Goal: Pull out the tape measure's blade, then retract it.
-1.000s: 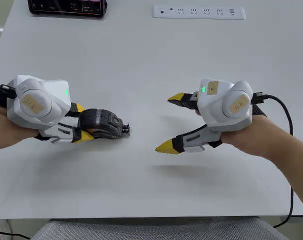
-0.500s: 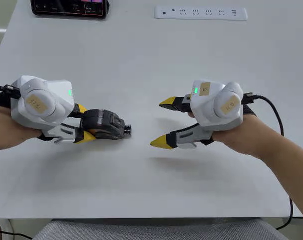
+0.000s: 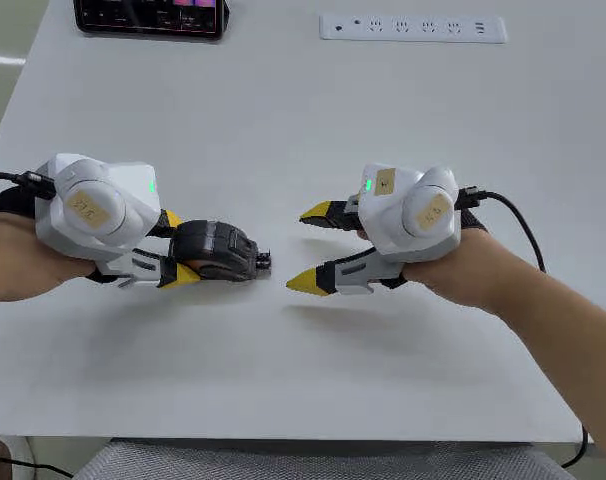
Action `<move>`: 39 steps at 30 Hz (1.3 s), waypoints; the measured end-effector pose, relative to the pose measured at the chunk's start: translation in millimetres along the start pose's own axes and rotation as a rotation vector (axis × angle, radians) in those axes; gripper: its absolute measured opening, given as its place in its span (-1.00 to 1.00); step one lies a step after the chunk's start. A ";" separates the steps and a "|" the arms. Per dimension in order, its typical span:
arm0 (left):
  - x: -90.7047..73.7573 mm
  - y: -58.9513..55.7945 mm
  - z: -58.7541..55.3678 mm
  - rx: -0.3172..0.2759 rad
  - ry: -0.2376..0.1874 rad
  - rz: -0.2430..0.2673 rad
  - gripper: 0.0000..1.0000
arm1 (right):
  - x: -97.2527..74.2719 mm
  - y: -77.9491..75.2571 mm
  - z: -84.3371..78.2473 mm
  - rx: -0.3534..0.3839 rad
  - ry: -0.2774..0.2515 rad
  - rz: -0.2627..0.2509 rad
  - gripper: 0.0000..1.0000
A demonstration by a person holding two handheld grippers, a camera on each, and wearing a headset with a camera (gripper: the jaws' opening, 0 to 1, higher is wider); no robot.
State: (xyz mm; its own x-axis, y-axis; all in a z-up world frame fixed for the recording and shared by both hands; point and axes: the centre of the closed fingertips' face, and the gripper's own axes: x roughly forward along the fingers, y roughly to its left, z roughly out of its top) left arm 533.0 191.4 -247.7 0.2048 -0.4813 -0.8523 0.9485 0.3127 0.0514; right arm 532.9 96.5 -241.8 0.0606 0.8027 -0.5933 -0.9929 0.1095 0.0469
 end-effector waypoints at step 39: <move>0.2 0.9 0.3 -0.010 -0.007 -0.007 -0.48 | 37.7 7.8 1.1 -0.057 -0.025 0.059 -0.62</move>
State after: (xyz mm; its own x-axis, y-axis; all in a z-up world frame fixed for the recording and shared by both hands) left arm 533.9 191.3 -247.7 0.1995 -0.4895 -0.8489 0.9476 0.3169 0.0400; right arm 527.6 128.2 -262.9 0.0037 0.8211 -0.5708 -0.9990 0.0291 0.0352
